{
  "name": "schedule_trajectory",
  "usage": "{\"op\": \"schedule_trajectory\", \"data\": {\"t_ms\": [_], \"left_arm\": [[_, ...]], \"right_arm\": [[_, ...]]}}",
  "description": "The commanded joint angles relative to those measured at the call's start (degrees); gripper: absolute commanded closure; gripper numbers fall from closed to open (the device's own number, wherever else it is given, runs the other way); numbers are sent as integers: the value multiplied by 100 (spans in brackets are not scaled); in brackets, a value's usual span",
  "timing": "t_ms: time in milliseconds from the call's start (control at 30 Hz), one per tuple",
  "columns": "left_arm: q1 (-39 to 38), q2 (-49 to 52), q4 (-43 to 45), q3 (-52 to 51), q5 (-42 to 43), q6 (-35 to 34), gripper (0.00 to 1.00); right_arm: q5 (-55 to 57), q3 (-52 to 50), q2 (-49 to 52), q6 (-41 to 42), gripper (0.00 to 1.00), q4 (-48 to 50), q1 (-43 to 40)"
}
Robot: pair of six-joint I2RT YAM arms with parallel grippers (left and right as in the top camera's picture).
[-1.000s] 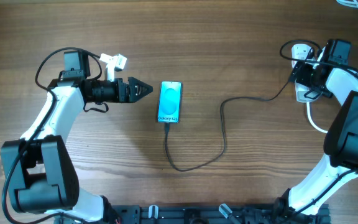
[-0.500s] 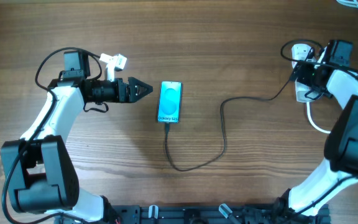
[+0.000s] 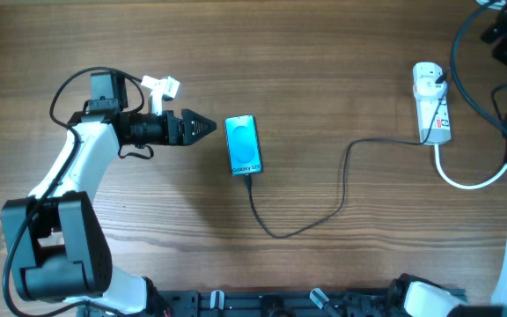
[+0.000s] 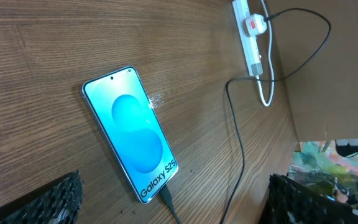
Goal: Plug charger to phone and switch on socket
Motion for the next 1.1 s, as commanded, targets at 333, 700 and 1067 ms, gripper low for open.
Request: {"op": "schedule_trajectory", "data": {"t_ms": [333,700,1067], "left_arm": [[7,-48,4,-4,9,11,0],[7,-46,4,-4,9,11,0],[7,-46,7,-4,9,11,0]], "right_arm": [[-9,35,-1298,103,0,-920,-7],[-9,35,-1331,105,0,-2994,-7],[-11,35,-1434,105,0,-4000,-17]]}}
